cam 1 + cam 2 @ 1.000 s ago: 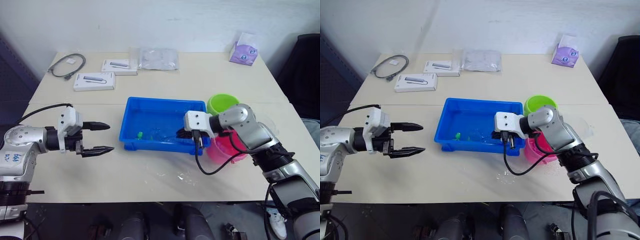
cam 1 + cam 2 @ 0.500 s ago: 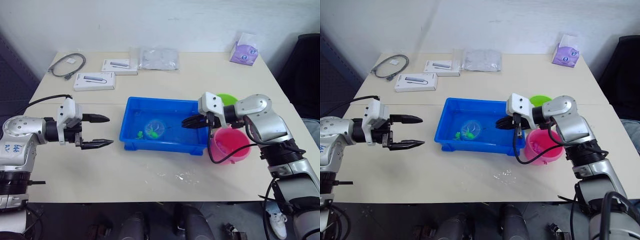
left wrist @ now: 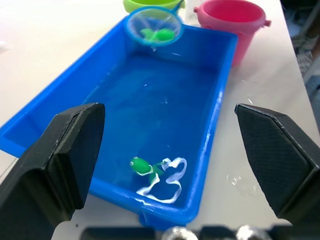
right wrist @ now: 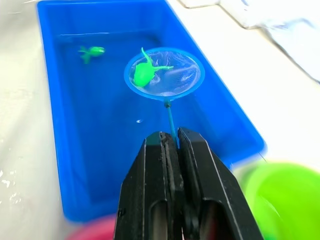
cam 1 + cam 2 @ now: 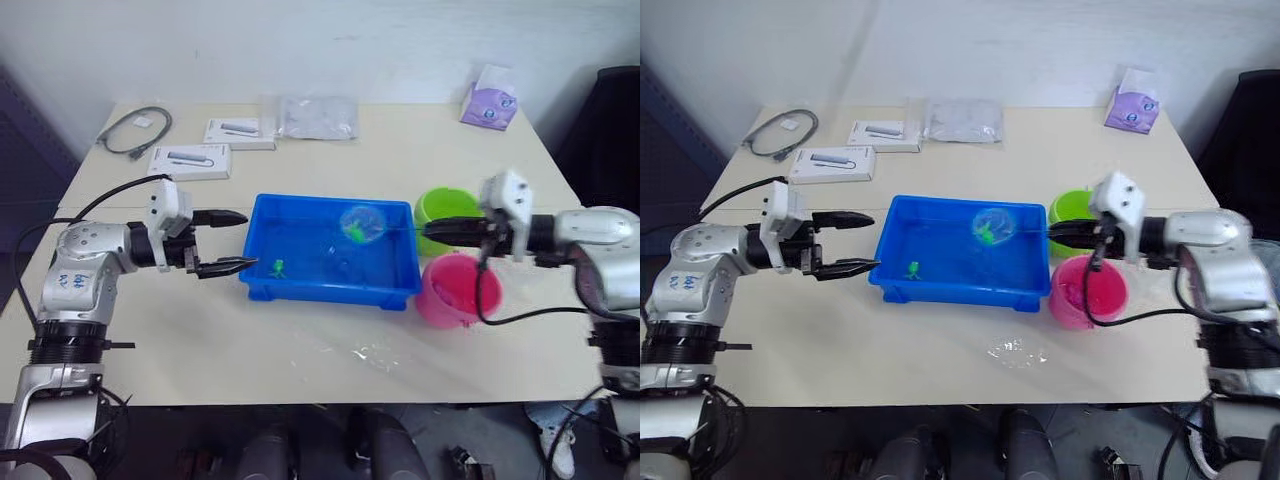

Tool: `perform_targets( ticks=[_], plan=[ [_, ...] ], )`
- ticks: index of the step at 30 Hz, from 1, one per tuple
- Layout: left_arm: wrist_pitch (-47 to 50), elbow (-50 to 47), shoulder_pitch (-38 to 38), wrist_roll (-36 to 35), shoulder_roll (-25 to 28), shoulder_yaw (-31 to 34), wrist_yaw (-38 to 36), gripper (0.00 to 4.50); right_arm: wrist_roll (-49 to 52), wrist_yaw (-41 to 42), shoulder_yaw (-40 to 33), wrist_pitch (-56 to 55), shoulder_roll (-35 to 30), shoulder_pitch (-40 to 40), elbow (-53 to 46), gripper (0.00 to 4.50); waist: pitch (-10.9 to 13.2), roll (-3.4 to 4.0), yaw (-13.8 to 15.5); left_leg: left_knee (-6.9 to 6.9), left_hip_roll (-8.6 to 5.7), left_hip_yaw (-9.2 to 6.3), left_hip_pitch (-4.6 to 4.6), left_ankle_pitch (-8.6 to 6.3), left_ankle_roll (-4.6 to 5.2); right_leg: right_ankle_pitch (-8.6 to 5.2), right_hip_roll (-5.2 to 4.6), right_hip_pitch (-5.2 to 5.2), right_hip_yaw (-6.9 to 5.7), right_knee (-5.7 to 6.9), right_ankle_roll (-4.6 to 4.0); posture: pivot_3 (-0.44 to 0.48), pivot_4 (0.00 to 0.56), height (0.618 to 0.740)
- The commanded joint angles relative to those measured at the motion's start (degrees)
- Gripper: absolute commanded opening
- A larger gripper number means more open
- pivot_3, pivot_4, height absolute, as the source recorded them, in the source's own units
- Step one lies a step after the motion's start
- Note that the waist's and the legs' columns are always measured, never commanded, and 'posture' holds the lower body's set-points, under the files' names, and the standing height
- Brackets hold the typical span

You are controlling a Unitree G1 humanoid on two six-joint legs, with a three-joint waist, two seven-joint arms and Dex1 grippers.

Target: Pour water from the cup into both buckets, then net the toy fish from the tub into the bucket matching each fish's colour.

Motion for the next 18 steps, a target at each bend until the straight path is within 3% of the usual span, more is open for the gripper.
perform_targets(
  ticks=[1, 6, 10, 18],
  plan=[
    [-3.8, 3.3, -2.8, 2.1, -1.2, -0.6, 0.6, 4.47, 2.6, -1.8, -7.6, -1.4, -2.7, 1.8, -3.4, 0.00, 0.0, 0.00, 0.4, 0.02, 0.00, 0.01, 0.00, 0.00, 0.00, 0.00, 0.03, 0.01, 0.00, 0.00, 0.01, 0.000, 0.150, 0.740],
    [-5.9, 7.3, -5.1, 2.5, -3.5, -0.7, 0.4, 4.47, -0.4, -5.3, -14.2, -8.5, -6.0, 6.9, 0.7, 0.00, 0.0, 0.00, 0.9, 0.00, 0.00, 0.11, 0.07, 0.00, 0.00, 0.02, 0.08, 0.01, 0.04, 0.01, 0.03, 0.000, 0.150, 0.740],
    [-6.3, 8.3, -5.7, 2.5, -4.9, -0.7, 0.5, 4.47, -7.4, -10.0, -14.6, -21.0, -8.2, 10.2, 6.6, 0.00, 0.0, -0.02, 0.8, 0.00, -0.01, 0.17, 0.09, 0.00, 0.00, 0.03, 0.09, 0.02, 0.03, 0.00, 0.05, 0.000, 0.150, 0.740],
    [-6.3, 8.8, -6.3, 2.9, -6.5, -0.6, 1.2, 4.47, -22.9, -23.2, -11.0, -60.7, -9.8, 10.3, 23.4, 0.00, 0.0, 0.00, 0.6, -0.02, 0.01, 0.30, 0.19, 0.02, -0.01, 0.04, 0.11, 0.02, 0.10, 0.04, 0.07, 0.000, 0.150, 0.740]
  ],
)
